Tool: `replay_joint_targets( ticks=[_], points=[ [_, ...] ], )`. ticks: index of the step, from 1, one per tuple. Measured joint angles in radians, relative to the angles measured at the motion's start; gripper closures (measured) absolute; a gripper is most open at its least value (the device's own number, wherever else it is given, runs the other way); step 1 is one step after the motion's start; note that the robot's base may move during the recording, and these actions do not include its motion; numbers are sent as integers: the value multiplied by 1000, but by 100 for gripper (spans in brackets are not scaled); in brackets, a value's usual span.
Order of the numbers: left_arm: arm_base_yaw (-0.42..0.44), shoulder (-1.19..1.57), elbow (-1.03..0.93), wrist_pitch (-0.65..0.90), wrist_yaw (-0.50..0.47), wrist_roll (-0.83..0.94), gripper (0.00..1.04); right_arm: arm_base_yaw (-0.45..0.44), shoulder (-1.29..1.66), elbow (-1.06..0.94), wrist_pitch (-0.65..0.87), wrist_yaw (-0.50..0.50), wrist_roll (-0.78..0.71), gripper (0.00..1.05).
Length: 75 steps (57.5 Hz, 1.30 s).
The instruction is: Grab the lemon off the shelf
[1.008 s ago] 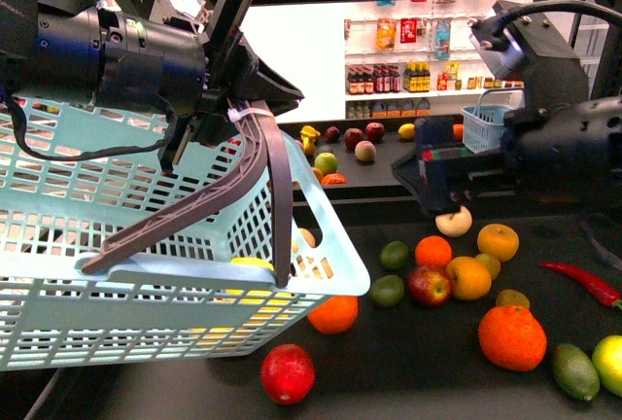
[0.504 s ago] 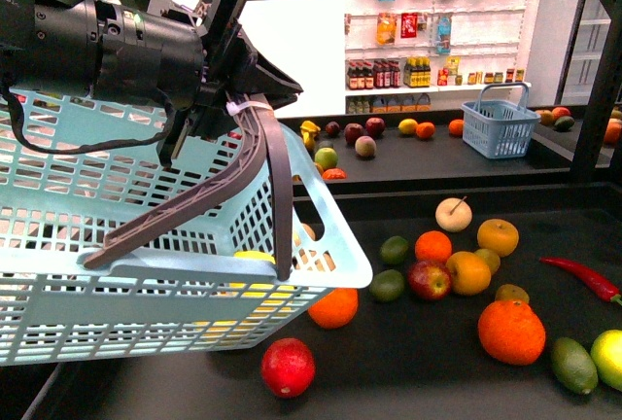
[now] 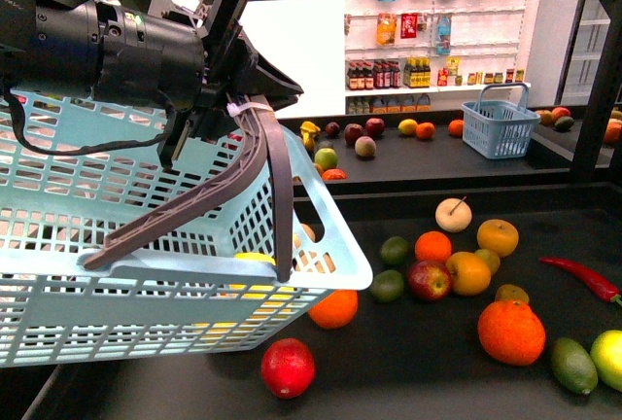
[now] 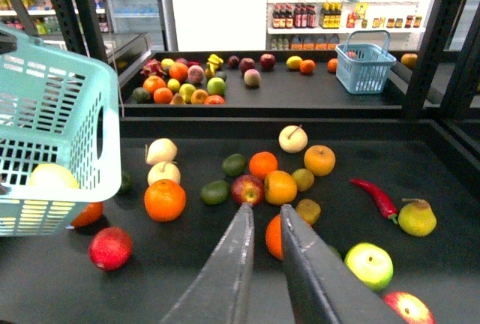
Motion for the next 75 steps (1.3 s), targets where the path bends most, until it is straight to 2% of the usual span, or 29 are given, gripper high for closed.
replay_joint_targets(
  ticks=[3, 45, 48, 54, 68, 70, 75],
  points=[
    [0, 0, 0, 0, 0, -3, 98, 0, -22, -20, -9, 1, -2, 103],
    [0, 0, 0, 0, -1, -3, 98, 0, -232, -107, -107, 0, -3, 102],
    [0, 0, 0, 0, -1, -3, 98, 0, -252, -107, -127, 1, -3, 102],
    [0, 0, 0, 0, 0, -3, 98, 0, -389, -107, -286, 3, -3, 102],
    [0, 0, 0, 0, 0, -7, 98, 0, -413, -107, -291, 2, -3, 102],
    [0, 0, 0, 0, 0, -6, 98, 0, -413, -107, -292, 2, -4, 100],
    [0, 0, 0, 0, 0, -3, 98, 0, -413, -107, -291, 2, -3, 85]
  ],
)
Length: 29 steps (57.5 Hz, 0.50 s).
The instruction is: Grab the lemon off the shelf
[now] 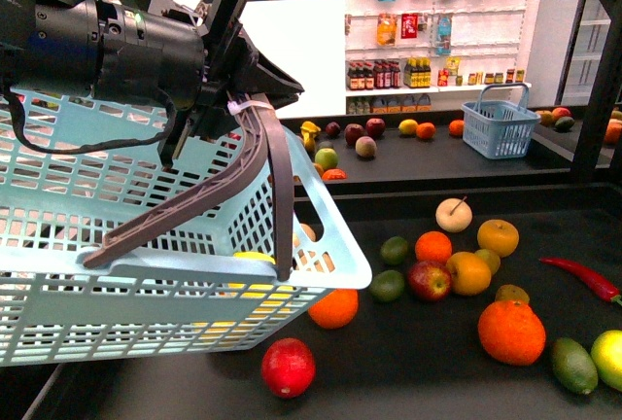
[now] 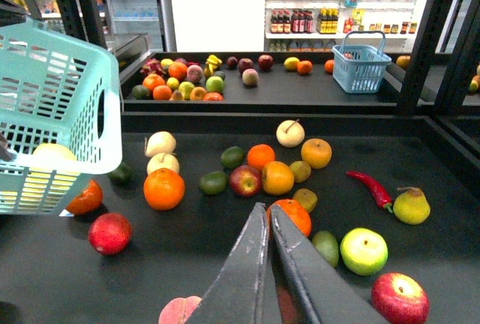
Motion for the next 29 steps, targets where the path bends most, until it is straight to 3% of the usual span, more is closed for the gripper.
replay_joint_targets(
  ticks=[17, 25, 29],
  points=[
    [0, 0, 0, 1, -2, -4, 98, 0, 0, 0, 0, 0, 0, 38],
    [0, 0, -8, 106, -147, -119, 98, 0, 0, 0, 0, 0, 0, 11],
    [10, 0, -8, 131, -181, -148, 98, 0, 0, 0, 0, 0, 0, 6]
  ],
)
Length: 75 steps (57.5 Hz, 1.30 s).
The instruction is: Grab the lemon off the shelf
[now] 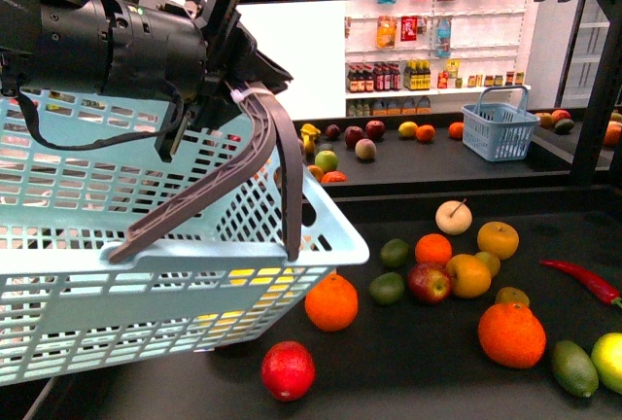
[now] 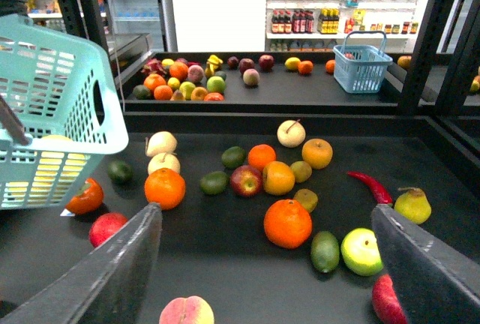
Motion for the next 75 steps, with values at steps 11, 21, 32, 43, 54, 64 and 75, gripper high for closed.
replay_joint_targets(
  ticks=[11, 21, 32, 43, 54, 64, 75],
  points=[
    [40, 3, -6, 84, -99, -104, 98, 0, 0, 0, 0, 0, 0, 7],
    [117, 4, -31, 304, -201, -257, 98, 0, 0, 0, 0, 0, 0, 7],
    [215, 6, -51, 462, -243, -386, 98, 0, 0, 0, 0, 0, 0, 7],
    [320, 25, -94, 565, -259, -455, 98, 0, 0, 0, 0, 0, 0, 7],
    [432, 50, -132, 654, -280, -517, 99, 0, 0, 0, 0, 0, 0, 7],
    [527, 76, -151, 737, -278, -560, 99, 0, 0, 0, 0, 0, 0, 7],
    [607, 117, -164, 822, -246, -605, 99, 0, 0, 0, 0, 0, 0, 7]
  ],
)
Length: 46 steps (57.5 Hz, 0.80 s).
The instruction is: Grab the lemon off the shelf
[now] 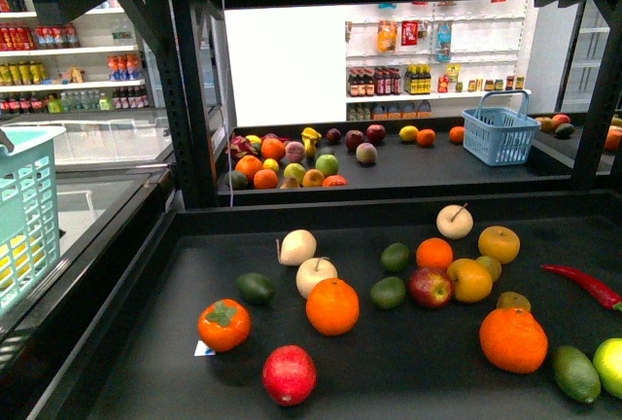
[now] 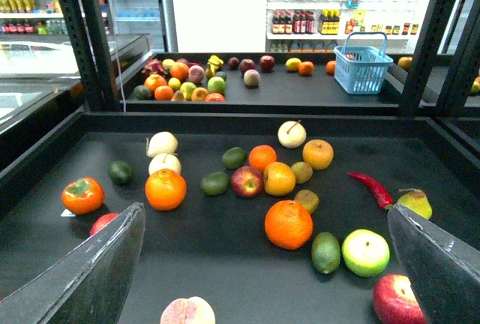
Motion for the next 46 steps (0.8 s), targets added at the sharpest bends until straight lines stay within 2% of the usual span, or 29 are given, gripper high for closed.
replay_joint_targets(
  ticks=[14, 46],
  points=[
    [55, 67, -2, 103, 52, -63, 99, 0, 0, 0, 0, 0, 0, 7],
    [73, 173, 11, 170, 103, -85, 99, 0, 0, 0, 0, 0, 0, 7]
  ],
)
